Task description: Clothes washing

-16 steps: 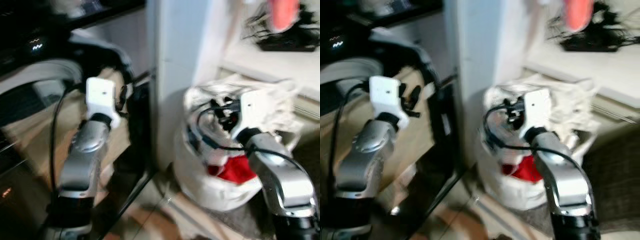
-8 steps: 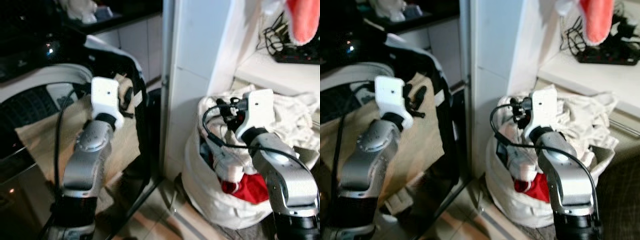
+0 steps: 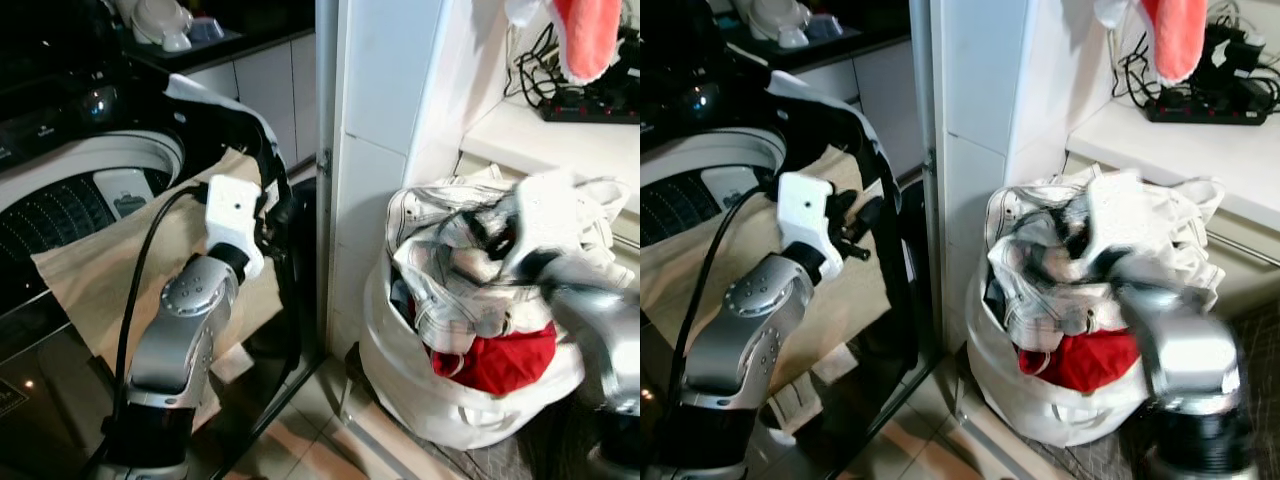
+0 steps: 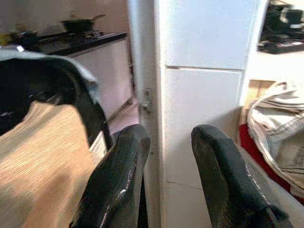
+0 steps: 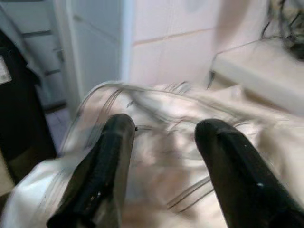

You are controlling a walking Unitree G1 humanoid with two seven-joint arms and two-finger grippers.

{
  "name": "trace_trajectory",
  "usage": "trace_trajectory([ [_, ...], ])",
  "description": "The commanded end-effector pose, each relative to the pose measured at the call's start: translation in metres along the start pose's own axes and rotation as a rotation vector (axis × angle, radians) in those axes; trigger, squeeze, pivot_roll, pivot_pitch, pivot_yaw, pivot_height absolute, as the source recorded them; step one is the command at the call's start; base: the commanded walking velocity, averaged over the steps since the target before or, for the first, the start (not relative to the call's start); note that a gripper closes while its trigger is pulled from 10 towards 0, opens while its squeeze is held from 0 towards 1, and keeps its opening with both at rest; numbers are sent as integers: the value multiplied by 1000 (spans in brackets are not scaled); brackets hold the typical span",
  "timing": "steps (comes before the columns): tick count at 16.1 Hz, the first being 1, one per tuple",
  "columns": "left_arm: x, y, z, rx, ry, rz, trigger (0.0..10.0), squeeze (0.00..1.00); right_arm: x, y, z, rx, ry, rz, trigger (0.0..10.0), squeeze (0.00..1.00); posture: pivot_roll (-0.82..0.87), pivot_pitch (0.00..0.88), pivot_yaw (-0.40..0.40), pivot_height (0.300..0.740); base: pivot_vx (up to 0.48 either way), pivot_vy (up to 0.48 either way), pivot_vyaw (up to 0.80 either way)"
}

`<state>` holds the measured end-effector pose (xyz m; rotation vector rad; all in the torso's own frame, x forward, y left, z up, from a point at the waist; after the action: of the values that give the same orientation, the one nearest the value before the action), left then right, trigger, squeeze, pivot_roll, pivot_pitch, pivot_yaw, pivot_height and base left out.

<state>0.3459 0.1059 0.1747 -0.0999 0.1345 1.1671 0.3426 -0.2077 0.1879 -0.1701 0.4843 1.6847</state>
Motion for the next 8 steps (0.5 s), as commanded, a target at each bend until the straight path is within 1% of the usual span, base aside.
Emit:
trace_trajectory([
  [1,-4,2,7,-28,-14,-50,10000,0,-7,0,-7,69,-1,14,10000,1000,-41,0,25,740,0,0,0],
  [2,-5,3,8,-24,-14,-80,10000,0,-11,1,-10,109,18,30,10000,1000,-44,0,26,740,0,0,0],
  [3,-6,4,8,-20,-15,-96,10000,0,-14,1,-10,124,25,30,10000,1000,-44,0,26,740,0,0,0],
  [4,-8,6,6,-4,-24,-135,10000,0,-19,1,-16,164,45,33,10000,1000,-45,0,24,740,0,0,0],
  [5,-9,7,6,7,-43,-150,10000,0,-25,-1,-23,201,52,29,10000,1000,-42,0,18,740,0,0,0],
  [6,-9,7,8,8,-80,-159,10000,0,-31,-3,-31,245,40,22,10000,1000,-37,0,13,740,0,0,0],
  [7,-8,7,10,2,-76,-160,10000,0,-30,-4,-34,258,29,31,10000,1000,-36,0,13,740,0,0,0],
  [8,-8,7,13,-4,-72,-162,10000,0,-26,-4,-43,291,31,61,10000,1000,-35,0,14,740,0,0,0],
])
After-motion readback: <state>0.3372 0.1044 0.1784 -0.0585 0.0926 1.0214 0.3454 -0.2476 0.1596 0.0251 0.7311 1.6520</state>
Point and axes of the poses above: a point about 5 cm out from each wrist's last joint towards the gripper, its own y axis pointing back from the gripper into the wrist, its own z axis along the axis of the wrist's last joint, x = y × z, the point moved 5 cm from there along -y, pointing out of the wrist towards the gripper, and after that the axes turned 12 degrees about y, right-handed, at the moved point
